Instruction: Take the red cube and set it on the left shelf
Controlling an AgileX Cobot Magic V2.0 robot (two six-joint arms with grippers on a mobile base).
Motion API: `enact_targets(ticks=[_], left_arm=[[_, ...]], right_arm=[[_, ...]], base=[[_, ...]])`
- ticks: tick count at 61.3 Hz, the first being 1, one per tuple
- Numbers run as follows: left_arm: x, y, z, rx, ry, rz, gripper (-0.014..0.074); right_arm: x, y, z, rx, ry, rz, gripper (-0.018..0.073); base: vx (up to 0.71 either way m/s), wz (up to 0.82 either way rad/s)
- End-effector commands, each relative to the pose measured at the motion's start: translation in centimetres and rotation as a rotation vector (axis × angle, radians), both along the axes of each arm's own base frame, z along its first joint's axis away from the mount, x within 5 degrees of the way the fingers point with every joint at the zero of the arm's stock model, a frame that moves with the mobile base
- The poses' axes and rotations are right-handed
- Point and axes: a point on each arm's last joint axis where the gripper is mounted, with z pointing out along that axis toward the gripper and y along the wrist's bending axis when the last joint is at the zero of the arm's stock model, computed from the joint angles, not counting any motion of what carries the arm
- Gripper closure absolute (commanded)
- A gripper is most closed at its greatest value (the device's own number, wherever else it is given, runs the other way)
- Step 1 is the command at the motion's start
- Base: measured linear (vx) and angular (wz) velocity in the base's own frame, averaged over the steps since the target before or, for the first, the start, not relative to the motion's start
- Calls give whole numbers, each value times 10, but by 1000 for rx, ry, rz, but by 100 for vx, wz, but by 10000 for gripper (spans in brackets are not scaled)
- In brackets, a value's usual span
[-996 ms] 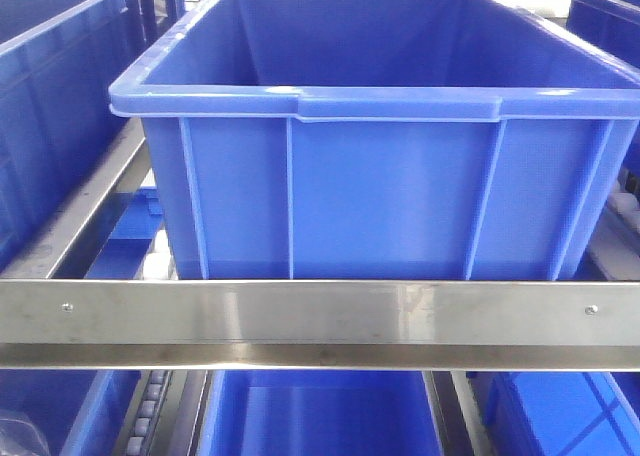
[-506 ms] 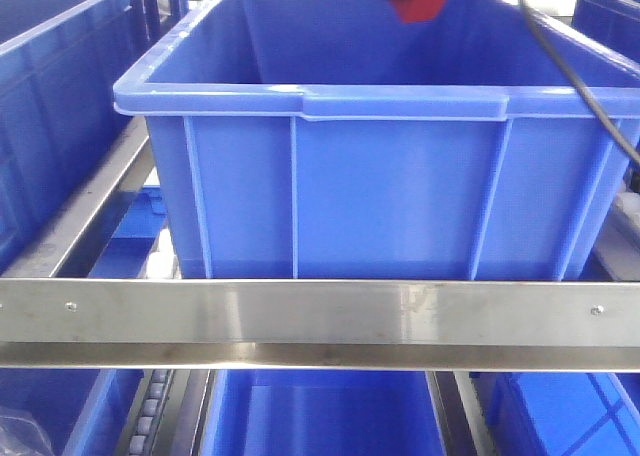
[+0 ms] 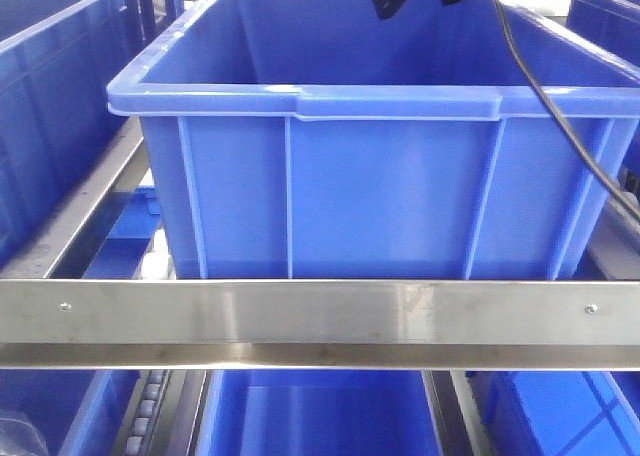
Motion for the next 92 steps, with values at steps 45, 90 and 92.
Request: enact_targets(ticks=[45,90,92], left_arm=[[1,1,0,-8,-52,5,491],[1,1,0,-8,-52,5,491],[1,1,0,-8,-52,5,491]], right_arm=[[-190,-97,17,150,-430,-46,501],[-263,-132,9,158,-631,-185,505],[-263,-132,9,158,-631,-185,505]], base=[[0,-3],[0,0],[0,0]])
